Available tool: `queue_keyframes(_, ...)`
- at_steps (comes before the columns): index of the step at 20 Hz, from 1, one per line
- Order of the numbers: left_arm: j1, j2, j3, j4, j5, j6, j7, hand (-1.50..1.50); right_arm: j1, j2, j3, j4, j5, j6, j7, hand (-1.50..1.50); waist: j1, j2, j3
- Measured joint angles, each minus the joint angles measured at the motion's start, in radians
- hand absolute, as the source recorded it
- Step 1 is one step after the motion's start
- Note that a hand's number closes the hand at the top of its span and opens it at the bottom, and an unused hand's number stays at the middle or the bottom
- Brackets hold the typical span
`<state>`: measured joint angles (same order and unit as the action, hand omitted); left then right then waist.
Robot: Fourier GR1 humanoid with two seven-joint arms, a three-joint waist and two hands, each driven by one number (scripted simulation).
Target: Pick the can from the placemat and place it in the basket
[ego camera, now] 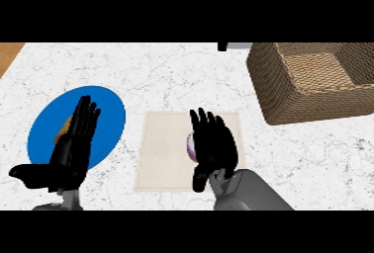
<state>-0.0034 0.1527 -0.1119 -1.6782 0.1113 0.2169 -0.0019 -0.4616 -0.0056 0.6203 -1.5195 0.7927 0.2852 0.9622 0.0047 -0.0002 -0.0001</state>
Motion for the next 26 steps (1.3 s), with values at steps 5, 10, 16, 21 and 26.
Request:
queue_keyframes(5, -0.007, -0.007, 0.018, -0.017, -0.009, -0.013, 0.021, 0.00, 0.022, 0.002, 0.008, 0.025, 0.012, -0.037, -0.010, -1.50, -0.001, 0.000, 0.000)
queue_keyframes(10, -0.014, -0.026, 0.020, -0.023, -0.024, -0.018, 0.035, 0.00, 0.006, 0.003, -0.010, 0.094, 0.015, -0.077, -0.045, 1.50, 0.000, -0.003, 0.000)
queue_keyframes(16, 0.003, -0.033, 0.030, -0.007, -0.028, -0.035, 0.002, 0.00, -0.025, -0.016, 0.000, 0.119, 0.013, -0.021, -0.103, 1.50, 0.000, -0.008, -0.001)
queue_keyframes(21, -0.009, -0.036, 0.045, -0.011, -0.037, -0.036, 0.018, 0.00, -0.033, -0.011, 0.000, 0.147, 0.053, -0.006, -0.149, 1.50, -0.001, -0.008, -0.001)
queue_keyframes(26, -0.009, -0.029, 0.070, -0.001, -0.024, -0.066, 0.015, 0.00, -0.022, -0.008, 0.025, 0.156, 0.108, -0.035, -0.182, 1.50, -0.002, -0.009, -0.001)
